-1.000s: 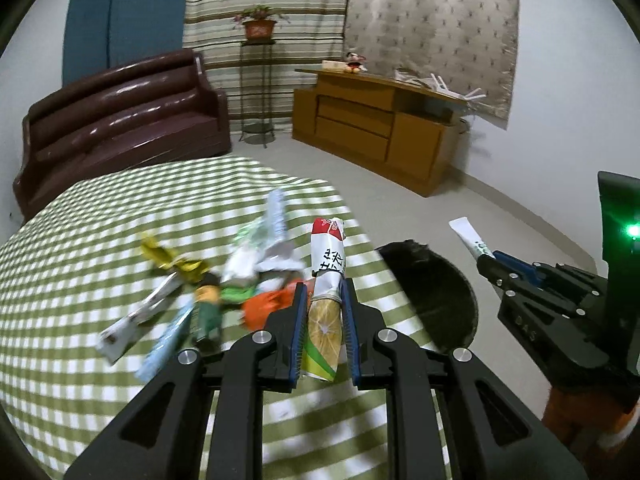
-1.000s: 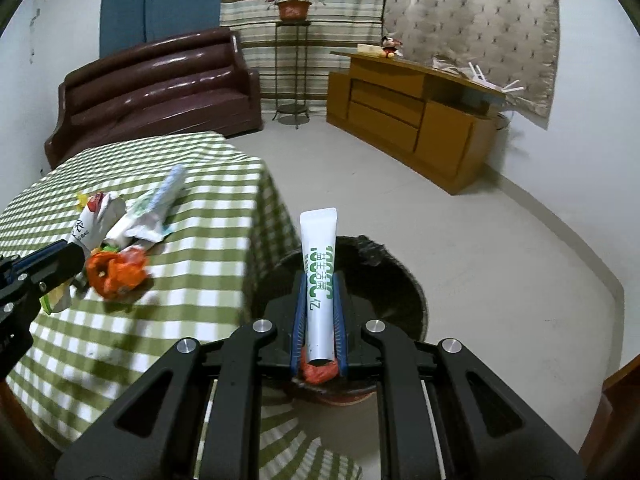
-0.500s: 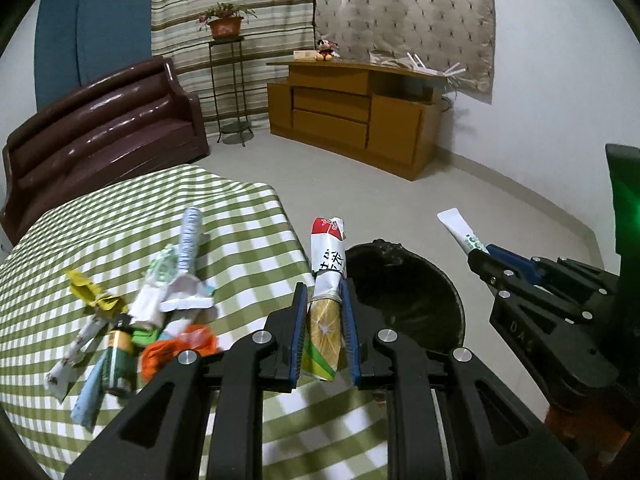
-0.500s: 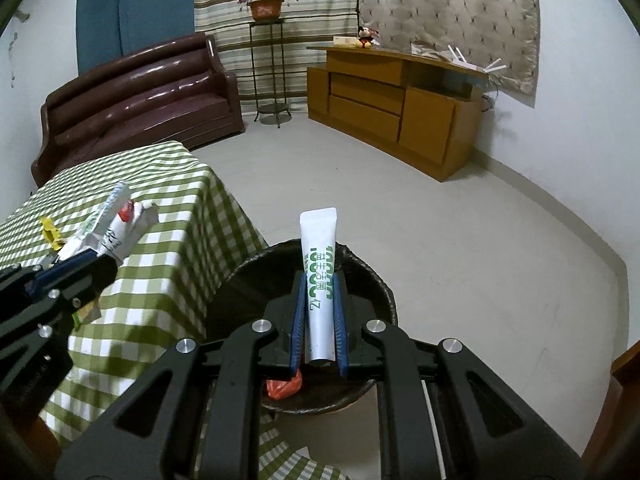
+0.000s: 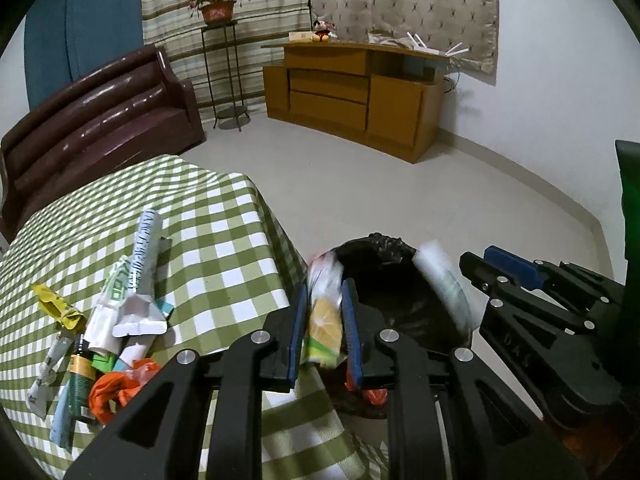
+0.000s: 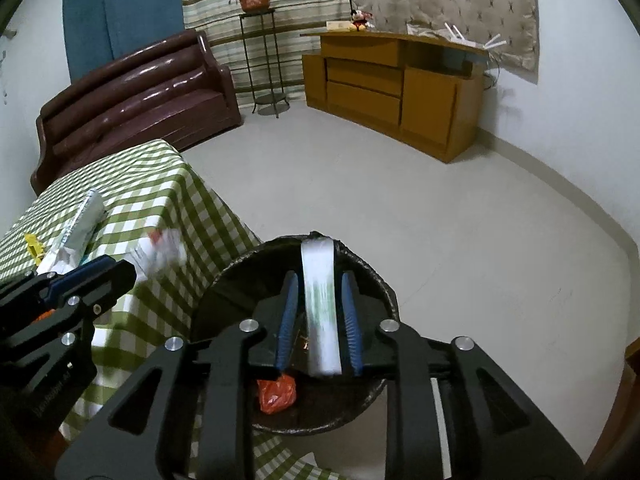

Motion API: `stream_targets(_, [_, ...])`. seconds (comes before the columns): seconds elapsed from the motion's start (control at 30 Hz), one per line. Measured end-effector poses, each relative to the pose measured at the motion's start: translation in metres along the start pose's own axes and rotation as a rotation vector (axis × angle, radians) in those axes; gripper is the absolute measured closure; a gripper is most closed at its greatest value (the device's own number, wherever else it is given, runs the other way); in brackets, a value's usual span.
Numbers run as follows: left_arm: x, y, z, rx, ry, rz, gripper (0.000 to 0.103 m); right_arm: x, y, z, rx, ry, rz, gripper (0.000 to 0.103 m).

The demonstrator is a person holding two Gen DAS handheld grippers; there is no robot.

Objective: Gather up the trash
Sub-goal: 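Move both tubes over the black bin and open both grippers to drop them, then return both grippers to the table and close the right gripper on the orange bag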

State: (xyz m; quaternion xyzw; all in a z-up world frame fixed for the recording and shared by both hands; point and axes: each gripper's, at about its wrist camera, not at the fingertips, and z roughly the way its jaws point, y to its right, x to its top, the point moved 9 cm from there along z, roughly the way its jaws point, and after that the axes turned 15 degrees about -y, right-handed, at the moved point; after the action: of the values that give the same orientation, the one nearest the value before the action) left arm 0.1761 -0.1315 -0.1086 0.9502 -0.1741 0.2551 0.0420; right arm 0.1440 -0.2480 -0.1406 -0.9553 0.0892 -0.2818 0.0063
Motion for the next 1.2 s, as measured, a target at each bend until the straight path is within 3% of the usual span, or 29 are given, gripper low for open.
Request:
stream_targets(0.07, [0.001,0.0,0.004,0.004,-0.01,-0.004,0.075,-0.001,0.001,0.004,-0.003,-0.009,0.002,0.075])
stream_targets(0.23, [0.001,-0.003,0.005,0.003,-0.015,-0.015,0.062,-0.002,0.007,0.003,-0.016,-0.005,0.017,0.055])
stream_targets(0.37, [0.001,-0.003,0.002,0.0,-0.009,-0.026,0.057,-0.003,0.008,-0.003,-0.02,0.006,0.028,0.048])
stream_targets(0.53, [-0.005,-0.01,-0.007,0.0,0.001,-0.036,0.054,-0.002,0.007,-0.011,-0.048,0.033,0.024,0.029])
stream_targets(0.97, [-0.025,-0.046,-0.031,0.021,0.022,-0.087,0.046,-0.008,-0.009,-0.027,-0.05,0.052,0.034,0.02])
stream_targets(1.2, [-0.042,-0.082,-0.051,0.058,0.038,-0.138,0.043,-0.012,-0.05,-0.031,-0.069,0.036,-0.066,0.02])
